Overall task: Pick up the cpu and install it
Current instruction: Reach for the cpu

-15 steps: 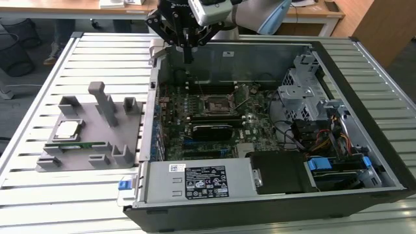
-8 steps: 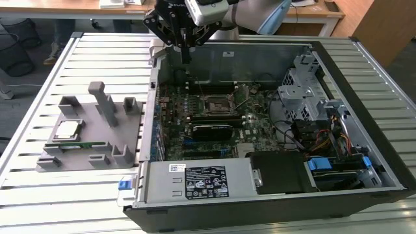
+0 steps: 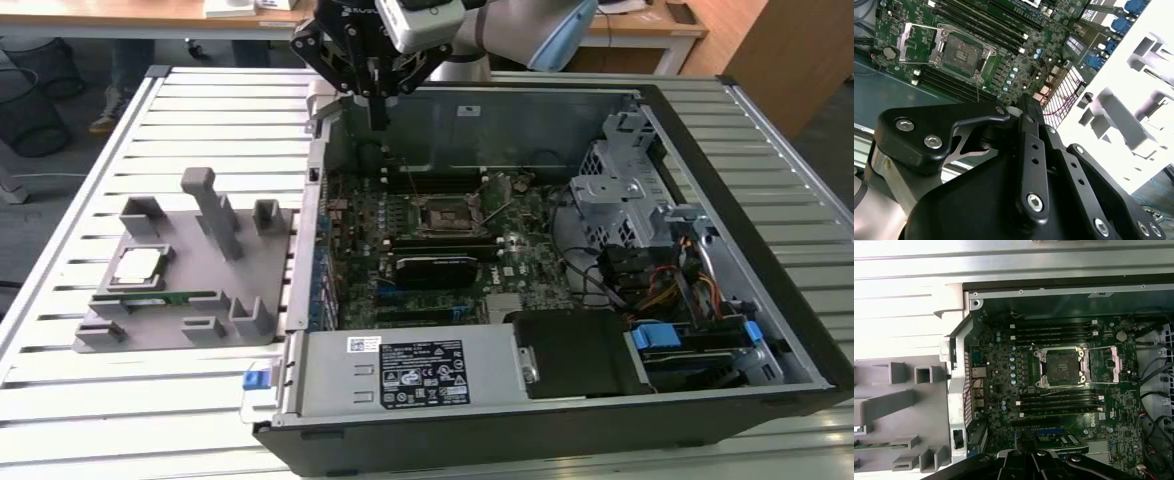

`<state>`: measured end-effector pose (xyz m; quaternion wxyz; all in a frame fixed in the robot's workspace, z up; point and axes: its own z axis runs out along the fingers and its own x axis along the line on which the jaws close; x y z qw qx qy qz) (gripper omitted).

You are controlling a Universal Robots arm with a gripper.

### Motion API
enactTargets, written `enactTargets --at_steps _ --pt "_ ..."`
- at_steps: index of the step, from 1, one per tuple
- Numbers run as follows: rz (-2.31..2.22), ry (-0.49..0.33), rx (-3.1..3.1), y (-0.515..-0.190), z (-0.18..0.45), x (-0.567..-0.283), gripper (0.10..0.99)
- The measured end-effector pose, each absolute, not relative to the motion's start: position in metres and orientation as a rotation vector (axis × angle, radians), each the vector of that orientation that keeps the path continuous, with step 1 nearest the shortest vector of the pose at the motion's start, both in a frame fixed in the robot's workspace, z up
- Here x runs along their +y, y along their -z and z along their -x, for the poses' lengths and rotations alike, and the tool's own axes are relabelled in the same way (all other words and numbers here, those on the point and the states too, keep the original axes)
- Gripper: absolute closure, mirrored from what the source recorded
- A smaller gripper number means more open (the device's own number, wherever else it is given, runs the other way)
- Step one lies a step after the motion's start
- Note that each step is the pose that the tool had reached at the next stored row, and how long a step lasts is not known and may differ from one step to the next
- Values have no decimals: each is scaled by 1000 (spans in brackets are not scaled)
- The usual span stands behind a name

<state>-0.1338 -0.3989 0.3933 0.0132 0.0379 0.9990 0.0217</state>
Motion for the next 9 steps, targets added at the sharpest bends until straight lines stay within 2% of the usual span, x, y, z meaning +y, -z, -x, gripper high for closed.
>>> enactTargets --at_steps 9 --pt "-118 -68 3112 -393 139 -399 973"
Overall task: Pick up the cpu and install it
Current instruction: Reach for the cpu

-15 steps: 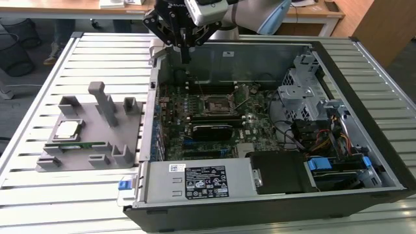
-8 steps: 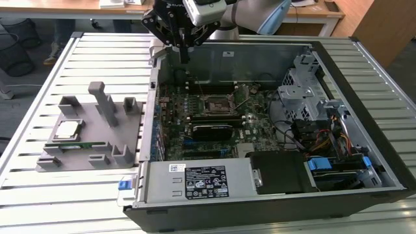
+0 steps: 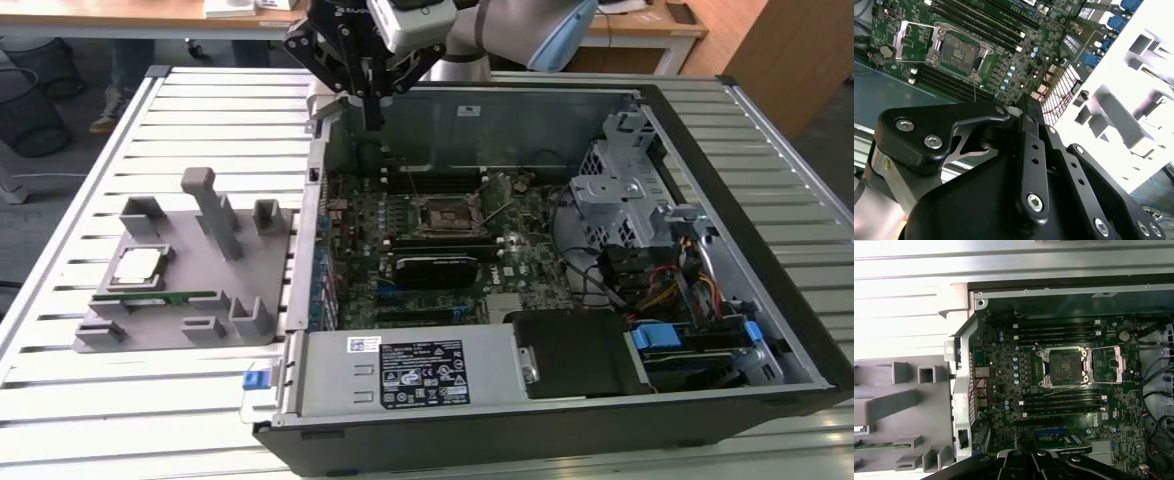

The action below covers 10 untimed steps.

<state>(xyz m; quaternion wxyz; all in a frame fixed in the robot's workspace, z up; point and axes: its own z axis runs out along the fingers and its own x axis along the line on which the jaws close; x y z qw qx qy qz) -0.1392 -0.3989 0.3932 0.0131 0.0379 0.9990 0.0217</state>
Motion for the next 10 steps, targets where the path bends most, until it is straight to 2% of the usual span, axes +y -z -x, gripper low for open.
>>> enactTargets --at_steps 10 --pt "-118 -68 3112 -393 145 -399 973"
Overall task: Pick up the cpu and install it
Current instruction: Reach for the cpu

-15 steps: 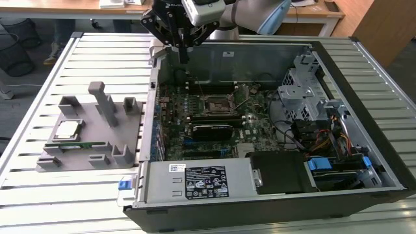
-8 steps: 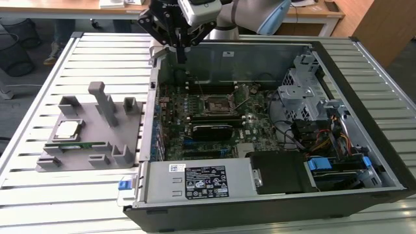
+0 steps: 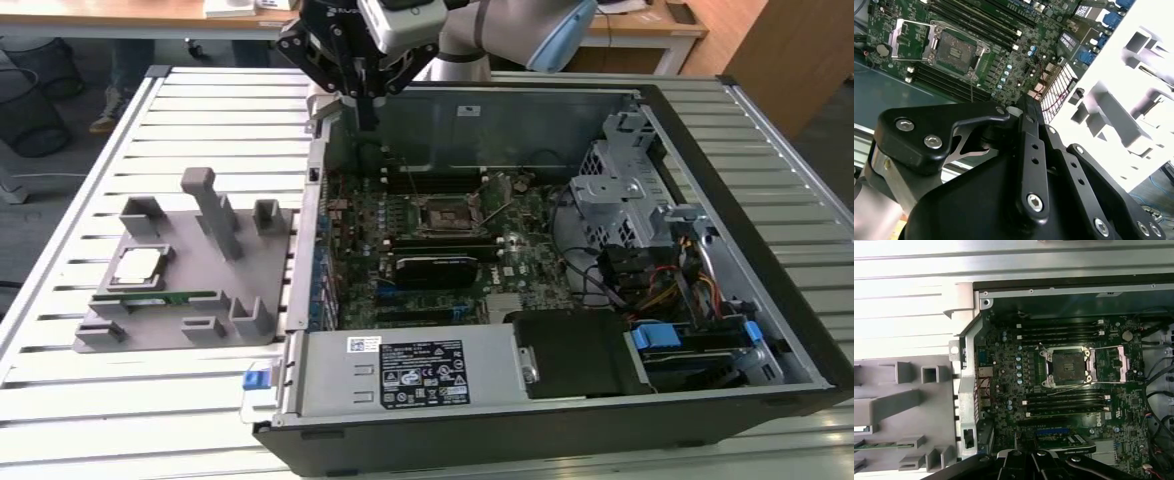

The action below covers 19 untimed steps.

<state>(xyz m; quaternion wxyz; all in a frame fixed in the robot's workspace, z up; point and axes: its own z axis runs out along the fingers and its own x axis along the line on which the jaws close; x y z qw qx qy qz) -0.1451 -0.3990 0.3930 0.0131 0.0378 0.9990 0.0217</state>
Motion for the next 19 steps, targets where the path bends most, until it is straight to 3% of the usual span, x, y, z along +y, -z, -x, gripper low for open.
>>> enactTargets --at_steps 19 --pt "-118 -68 3112 -392 160 -399 973"
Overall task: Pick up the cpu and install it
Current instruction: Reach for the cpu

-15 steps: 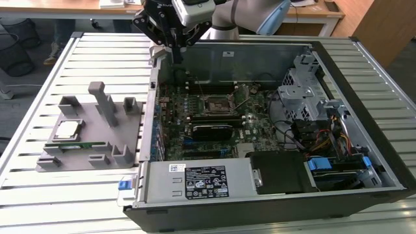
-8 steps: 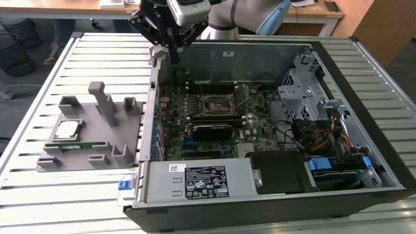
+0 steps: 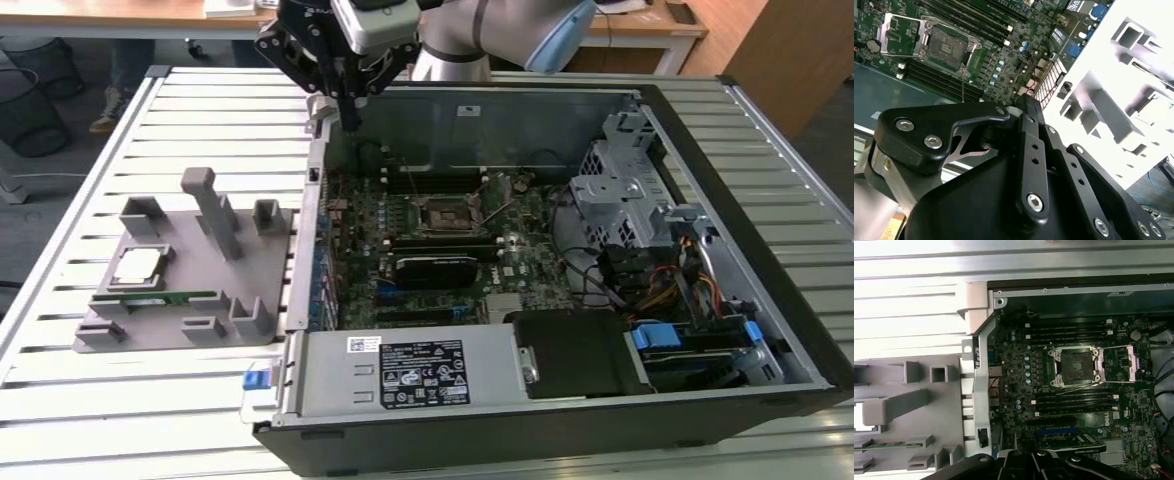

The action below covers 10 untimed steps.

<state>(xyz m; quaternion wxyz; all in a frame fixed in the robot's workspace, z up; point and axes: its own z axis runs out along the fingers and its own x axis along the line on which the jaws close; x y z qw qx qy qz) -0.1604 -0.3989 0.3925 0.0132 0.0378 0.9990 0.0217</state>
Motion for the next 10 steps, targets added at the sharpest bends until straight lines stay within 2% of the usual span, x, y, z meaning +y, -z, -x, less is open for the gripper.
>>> enactTargets --at_steps 10 --pt "-118 -68 3112 -392 169 -399 973"
